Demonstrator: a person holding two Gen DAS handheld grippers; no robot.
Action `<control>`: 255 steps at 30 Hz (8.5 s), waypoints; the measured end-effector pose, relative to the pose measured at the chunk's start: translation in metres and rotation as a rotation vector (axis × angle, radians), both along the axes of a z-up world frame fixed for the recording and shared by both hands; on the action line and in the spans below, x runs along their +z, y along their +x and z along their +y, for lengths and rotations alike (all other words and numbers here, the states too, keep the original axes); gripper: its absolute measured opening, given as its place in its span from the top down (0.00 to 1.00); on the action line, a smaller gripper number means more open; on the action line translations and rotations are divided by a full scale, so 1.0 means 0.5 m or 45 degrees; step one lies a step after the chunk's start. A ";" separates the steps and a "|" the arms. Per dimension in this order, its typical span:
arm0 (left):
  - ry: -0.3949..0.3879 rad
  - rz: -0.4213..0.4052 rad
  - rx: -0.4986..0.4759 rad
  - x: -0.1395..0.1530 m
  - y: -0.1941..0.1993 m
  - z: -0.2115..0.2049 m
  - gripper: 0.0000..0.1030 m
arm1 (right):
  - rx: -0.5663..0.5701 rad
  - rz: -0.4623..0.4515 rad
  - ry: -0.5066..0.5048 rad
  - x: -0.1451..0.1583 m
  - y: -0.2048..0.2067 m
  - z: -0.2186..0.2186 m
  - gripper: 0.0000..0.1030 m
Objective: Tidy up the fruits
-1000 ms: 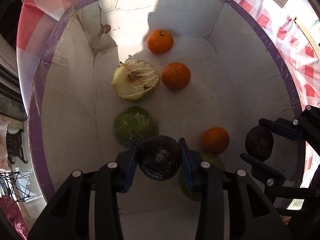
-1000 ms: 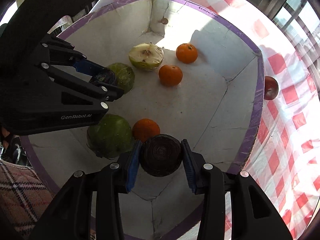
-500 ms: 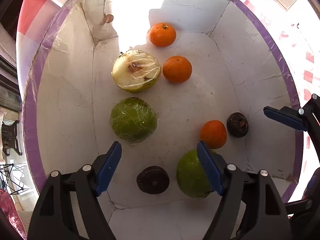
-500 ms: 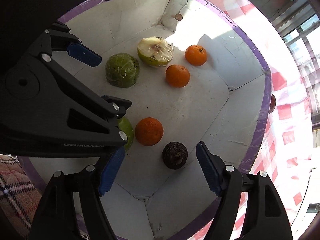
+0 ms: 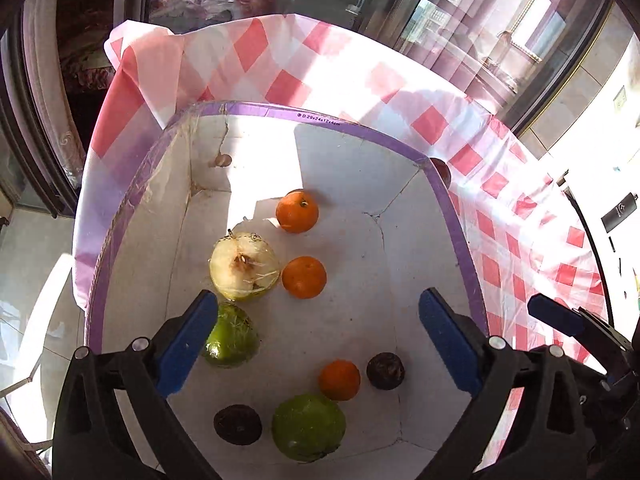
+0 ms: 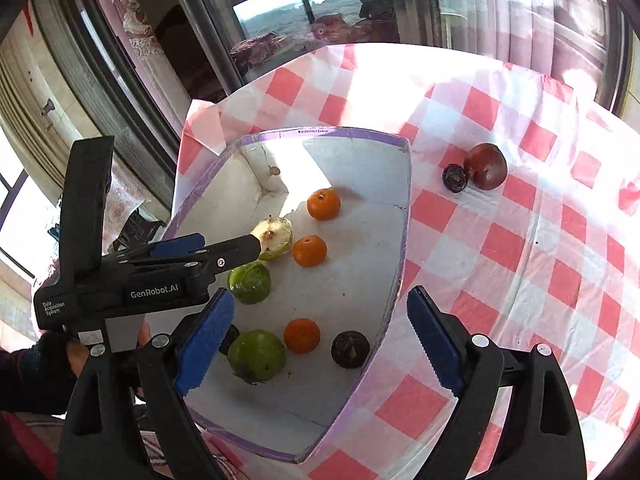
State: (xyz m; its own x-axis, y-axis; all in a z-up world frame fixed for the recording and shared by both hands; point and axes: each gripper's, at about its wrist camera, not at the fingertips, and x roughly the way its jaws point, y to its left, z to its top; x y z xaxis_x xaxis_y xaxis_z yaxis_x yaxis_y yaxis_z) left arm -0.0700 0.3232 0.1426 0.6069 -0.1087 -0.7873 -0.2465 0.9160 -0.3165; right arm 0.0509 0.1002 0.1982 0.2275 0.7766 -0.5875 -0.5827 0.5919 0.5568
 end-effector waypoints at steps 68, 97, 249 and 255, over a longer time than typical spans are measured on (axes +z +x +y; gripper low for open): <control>0.216 0.268 0.035 -0.238 0.567 -0.292 0.42 | -0.729 0.013 -0.304 -0.352 0.258 -0.234 0.37; 0.125 0.205 -0.677 -0.152 0.250 -0.565 0.63 | -0.948 0.195 -0.349 -0.299 0.016 -0.391 0.37; 0.462 0.415 0.032 -0.065 -0.052 0.057 0.02 | 0.132 -0.141 -0.598 -0.064 -0.128 0.187 0.15; 0.460 0.415 0.034 -0.065 -0.055 0.055 0.02 | 0.134 -0.131 -0.590 -0.066 -0.129 0.188 0.15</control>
State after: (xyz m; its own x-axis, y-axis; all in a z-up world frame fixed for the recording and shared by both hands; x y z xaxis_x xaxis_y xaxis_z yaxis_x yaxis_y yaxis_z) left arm -0.0973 0.3507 0.1102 0.3212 0.2186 -0.9214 -0.3051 0.9450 0.1179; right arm -0.0137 0.1941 0.1652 0.2372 0.4605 -0.8554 -0.6909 0.6989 0.1847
